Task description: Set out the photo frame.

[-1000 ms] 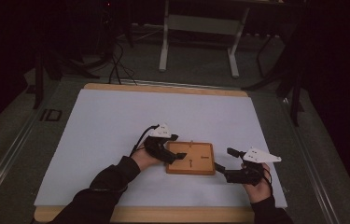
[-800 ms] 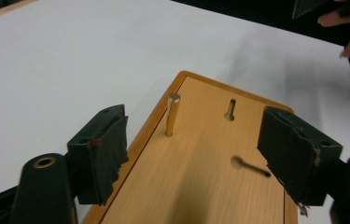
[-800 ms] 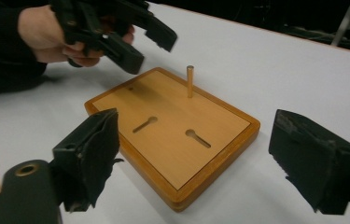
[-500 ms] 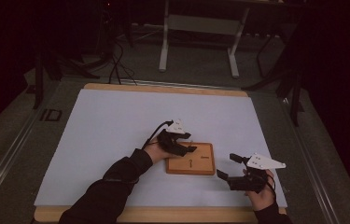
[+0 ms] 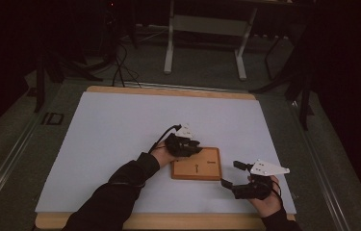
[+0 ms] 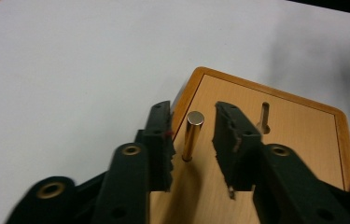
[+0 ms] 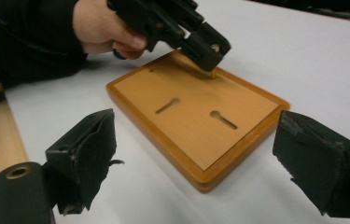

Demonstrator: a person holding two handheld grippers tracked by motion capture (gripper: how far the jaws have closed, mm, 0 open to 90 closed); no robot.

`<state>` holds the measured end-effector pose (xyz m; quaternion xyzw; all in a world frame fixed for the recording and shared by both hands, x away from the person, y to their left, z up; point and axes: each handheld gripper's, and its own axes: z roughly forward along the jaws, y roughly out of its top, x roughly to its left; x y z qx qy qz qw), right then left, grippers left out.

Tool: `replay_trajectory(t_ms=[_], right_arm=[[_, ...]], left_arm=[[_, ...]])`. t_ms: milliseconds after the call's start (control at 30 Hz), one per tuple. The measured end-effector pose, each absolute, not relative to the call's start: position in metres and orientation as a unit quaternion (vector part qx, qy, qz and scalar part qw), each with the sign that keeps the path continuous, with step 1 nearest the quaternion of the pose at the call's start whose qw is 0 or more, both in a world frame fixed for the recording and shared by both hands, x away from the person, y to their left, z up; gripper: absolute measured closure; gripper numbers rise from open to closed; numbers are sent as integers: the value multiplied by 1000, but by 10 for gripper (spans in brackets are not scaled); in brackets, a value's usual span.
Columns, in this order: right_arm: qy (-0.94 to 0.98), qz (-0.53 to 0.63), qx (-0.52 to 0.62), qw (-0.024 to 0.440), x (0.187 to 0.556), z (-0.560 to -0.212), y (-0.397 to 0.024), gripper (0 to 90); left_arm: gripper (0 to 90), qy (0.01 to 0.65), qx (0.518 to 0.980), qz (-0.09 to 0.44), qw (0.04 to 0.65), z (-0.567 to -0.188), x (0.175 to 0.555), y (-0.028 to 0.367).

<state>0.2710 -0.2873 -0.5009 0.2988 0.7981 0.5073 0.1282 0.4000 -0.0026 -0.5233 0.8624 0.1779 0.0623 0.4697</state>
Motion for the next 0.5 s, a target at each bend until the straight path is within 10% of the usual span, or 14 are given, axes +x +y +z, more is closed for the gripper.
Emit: replay_trajectory(t_ms=[500], right_arm=[[838, 461, 228, 182, 259, -504, -268, 146]], left_arm=[[838, 165, 867, 29, 469, -523, 413, 0]])
